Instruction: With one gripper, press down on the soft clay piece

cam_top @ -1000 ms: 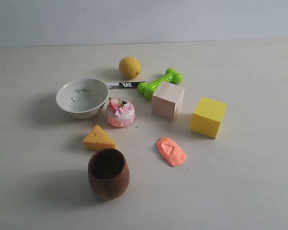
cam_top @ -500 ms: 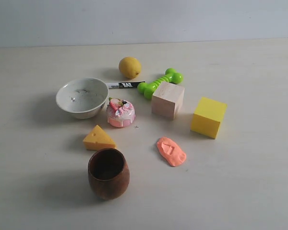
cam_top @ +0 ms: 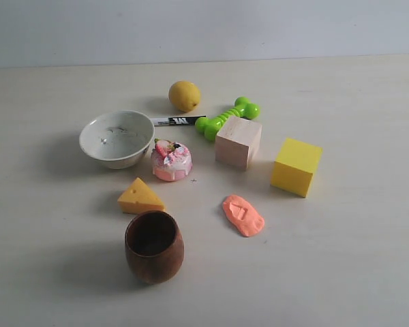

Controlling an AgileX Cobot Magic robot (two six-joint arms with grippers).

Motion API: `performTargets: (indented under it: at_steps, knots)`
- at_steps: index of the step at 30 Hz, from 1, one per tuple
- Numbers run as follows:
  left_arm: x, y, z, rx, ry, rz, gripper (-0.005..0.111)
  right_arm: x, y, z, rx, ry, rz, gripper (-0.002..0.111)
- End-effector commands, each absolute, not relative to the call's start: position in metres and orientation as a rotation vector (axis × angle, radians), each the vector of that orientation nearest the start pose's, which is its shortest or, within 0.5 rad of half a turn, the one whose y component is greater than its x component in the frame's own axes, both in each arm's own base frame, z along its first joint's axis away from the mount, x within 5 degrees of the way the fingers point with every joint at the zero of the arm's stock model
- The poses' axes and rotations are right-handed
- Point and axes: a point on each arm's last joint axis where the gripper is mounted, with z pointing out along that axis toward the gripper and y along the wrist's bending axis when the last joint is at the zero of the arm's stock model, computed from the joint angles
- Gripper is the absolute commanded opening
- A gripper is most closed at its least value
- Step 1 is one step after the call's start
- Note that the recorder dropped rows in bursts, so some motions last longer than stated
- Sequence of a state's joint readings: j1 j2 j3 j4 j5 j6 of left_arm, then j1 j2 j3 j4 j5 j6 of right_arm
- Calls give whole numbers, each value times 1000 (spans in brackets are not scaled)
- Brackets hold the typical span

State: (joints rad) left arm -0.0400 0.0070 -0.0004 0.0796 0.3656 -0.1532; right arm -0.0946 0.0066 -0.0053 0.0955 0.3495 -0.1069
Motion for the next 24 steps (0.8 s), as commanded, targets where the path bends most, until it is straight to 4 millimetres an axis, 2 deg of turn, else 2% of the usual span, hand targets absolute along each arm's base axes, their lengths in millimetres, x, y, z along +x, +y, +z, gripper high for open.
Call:
performTargets:
  at_steps: [1,24]
  knots:
    - [53,0,181,-60,1839,-73,0,54,-2,183,30,1820,-65,0]
    - [53,0,181,-60,1839,-73,0,54,-2,183,36,1820,-55,0]
